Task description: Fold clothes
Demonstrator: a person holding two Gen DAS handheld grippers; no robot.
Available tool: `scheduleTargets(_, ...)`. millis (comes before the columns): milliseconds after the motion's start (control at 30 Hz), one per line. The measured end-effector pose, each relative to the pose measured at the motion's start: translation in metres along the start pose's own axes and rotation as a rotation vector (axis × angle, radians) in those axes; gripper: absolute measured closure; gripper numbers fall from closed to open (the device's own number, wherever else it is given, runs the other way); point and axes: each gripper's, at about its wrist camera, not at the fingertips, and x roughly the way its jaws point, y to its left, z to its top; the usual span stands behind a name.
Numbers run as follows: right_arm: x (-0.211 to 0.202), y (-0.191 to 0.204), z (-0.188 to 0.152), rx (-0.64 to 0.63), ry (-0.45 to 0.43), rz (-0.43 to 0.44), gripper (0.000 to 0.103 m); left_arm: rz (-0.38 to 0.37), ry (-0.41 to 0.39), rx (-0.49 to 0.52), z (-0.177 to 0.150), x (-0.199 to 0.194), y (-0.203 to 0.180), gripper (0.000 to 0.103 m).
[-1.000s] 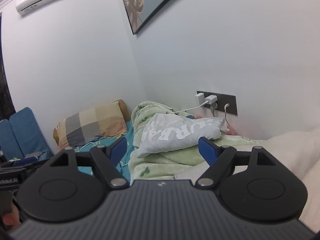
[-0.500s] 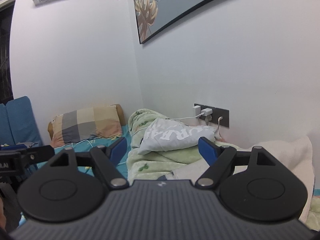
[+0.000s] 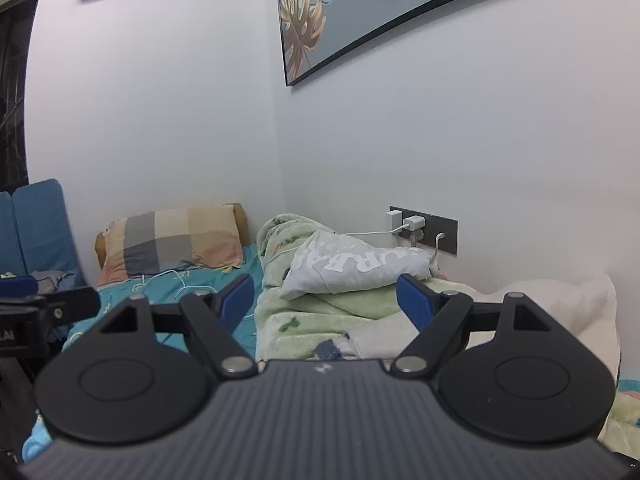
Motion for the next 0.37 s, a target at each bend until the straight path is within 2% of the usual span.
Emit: scheduleTargets(367, 0.002, 0.014, -0.001, -0.026, 0.008, 0.001, 0.023, 0.023, -0.006, -0.020, -0.003, -0.004, 0.008, 0.000)
